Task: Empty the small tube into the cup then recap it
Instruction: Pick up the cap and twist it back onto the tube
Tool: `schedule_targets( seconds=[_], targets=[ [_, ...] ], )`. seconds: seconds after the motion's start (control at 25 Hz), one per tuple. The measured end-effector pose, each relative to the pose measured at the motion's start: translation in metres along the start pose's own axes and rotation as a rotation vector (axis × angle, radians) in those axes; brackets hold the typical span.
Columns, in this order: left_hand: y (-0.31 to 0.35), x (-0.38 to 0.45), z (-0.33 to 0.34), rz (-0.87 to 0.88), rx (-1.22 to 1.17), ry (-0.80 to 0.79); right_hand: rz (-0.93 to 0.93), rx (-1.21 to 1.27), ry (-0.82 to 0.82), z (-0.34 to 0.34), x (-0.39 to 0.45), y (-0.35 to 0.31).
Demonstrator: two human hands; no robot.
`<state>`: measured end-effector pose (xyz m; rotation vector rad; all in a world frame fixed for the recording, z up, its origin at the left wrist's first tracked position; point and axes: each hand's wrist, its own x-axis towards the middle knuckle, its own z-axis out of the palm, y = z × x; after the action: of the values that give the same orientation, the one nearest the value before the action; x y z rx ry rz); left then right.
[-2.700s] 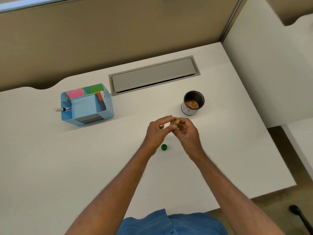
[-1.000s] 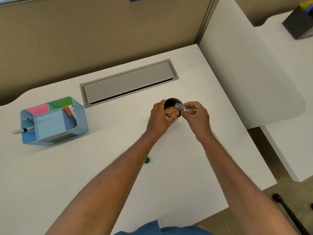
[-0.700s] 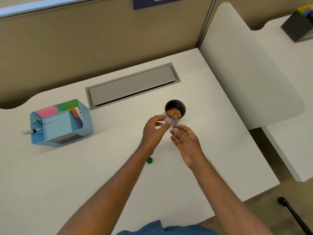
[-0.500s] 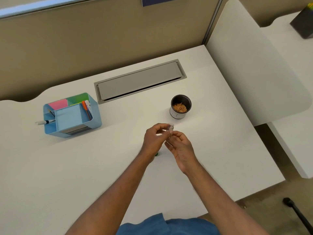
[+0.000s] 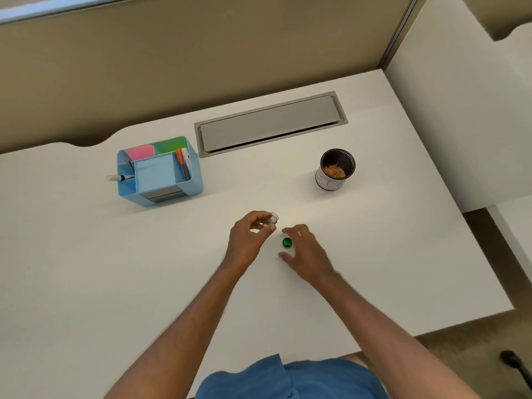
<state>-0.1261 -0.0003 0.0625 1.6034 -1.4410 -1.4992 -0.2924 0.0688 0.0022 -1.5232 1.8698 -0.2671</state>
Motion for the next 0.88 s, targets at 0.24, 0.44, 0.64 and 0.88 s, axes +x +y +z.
schedule_targets(
  seconds=[0.24, 0.44, 0.64, 0.88],
  targets=[
    [-0.026, -0.027, -0.032, -0.028, 0.066, 0.020, -0.005, -0.007, 0.047, 0.015, 0.002, -0.014],
    [-0.038, -0.044, -0.053, -0.030, 0.053, 0.052, 0.079, 0.426, 0.196, 0.007, -0.003, -0.052],
    [-0.045, -0.058, -0.074, -0.022, 0.015, 0.064, 0.185, 1.161, 0.090, 0.006, -0.012, -0.111],
    [-0.048, -0.071, -0.100, 0.000, -0.004, 0.087, 0.145, 1.227, 0.071, 0.031, -0.030, -0.150]
  ],
)
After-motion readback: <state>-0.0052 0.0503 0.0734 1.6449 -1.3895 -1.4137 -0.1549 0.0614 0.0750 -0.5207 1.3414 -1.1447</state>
